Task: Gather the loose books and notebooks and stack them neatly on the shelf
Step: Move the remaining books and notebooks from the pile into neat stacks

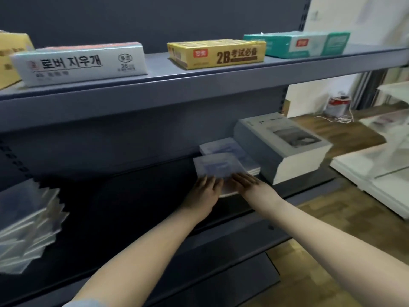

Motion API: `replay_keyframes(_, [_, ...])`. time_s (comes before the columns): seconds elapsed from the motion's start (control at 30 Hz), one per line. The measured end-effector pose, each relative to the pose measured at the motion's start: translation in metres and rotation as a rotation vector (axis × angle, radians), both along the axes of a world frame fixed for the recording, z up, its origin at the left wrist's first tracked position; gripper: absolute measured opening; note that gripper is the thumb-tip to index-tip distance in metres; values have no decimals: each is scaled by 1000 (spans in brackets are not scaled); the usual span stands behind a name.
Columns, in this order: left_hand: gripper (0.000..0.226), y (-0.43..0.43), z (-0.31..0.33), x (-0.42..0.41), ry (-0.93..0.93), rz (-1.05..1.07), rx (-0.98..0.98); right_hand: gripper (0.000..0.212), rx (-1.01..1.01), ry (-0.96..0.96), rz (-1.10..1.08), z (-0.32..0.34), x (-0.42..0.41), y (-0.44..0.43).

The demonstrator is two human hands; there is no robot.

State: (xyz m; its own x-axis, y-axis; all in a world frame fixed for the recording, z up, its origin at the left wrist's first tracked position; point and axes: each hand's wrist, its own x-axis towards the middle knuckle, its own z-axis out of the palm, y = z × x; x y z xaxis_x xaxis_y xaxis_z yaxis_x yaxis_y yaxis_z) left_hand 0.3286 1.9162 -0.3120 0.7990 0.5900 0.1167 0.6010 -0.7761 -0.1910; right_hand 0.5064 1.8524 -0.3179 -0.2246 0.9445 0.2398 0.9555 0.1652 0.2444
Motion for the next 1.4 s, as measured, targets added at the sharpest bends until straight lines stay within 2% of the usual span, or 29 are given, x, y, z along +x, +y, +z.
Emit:
replay_keyframes(0.1, [66, -2, -9, 11, 86, -39, -72, 42, -61, 58, -88, -12, 14, -7])
replay_keyframes(0.17, [63, 4, -20, 14, 20, -80, -30, 40, -42, 135, -145, -15, 12, -6])
replay_keyframes(0.23, [59, 9, -24, 21, -26, -88, -82, 58, -90, 216, -161, -20, 10, -3])
replay_keyframes(0.3, [59, 10, -13, 25, -2, -76, -140, 65, -165, 211, -213, -16, 8, -1])
replay_keyframes(0.37, [56, 15, -8, 31, 85, -17, -111, 66, -206, 213, -293, -11, 9, 7])
replay_keyframes(0.43, [50, 21, -10, 40, -10, -78, -45, 61, -225, 224, -330, -11, 10, 16])
replay_keyframes(0.5, [53, 27, -14, 48, 104, -79, -48, 54, -121, 249, -316, -16, 12, 27])
replay_keyframes(0.57, [41, 41, -23, 57, 70, -71, -48, 80, -128, 251, -332, -19, 17, 38])
replay_keyframes(0.6, [30, 45, -22, 60, 62, -80, -45, 84, -180, 255, -355, -20, 21, 41])
replay_keyframes(0.63, [45, 45, -14, 64, 76, -89, -114, 74, -244, 262, -392, -19, 24, 44])
replay_keyframes(0.67, [70, 49, -15, 67, 106, -87, -199, 59, -290, 240, -421, -17, 27, 48])
replay_keyframes(0.7, [84, 51, -11, 69, 73, -72, -244, 54, -304, 230, -428, -13, 29, 52])
replay_keyframes(0.73, [85, 51, -7, 71, 31, -41, -232, 57, -305, 216, -420, -14, 31, 56])
replay_keyframes(0.83, [72, 53, -12, 80, -125, -12, -250, 59, -310, 202, -414, -13, 38, 63])
replay_keyframes(0.9, [72, 56, -17, 83, -90, 0, -228, 55, -307, 198, -413, -14, 42, 66])
replay_keyframes(1.0, [60, 63, -23, 83, -10, 51, -239, 58, -300, 194, -388, -14, 46, 69])
replay_keyframes(1.1, [60, 65, -22, 85, -45, 31, -222, 66, -282, 195, -367, -12, 47, 70])
replay_keyframes(1.2, [60, 69, -27, 85, -71, 31, -201, 56, -280, 216, -357, -11, 47, 71])
replay_keyframes(1.4, [66, 69, -27, 85, -156, 11, -224, 60, -280, 255, -344, -14, 47, 79])
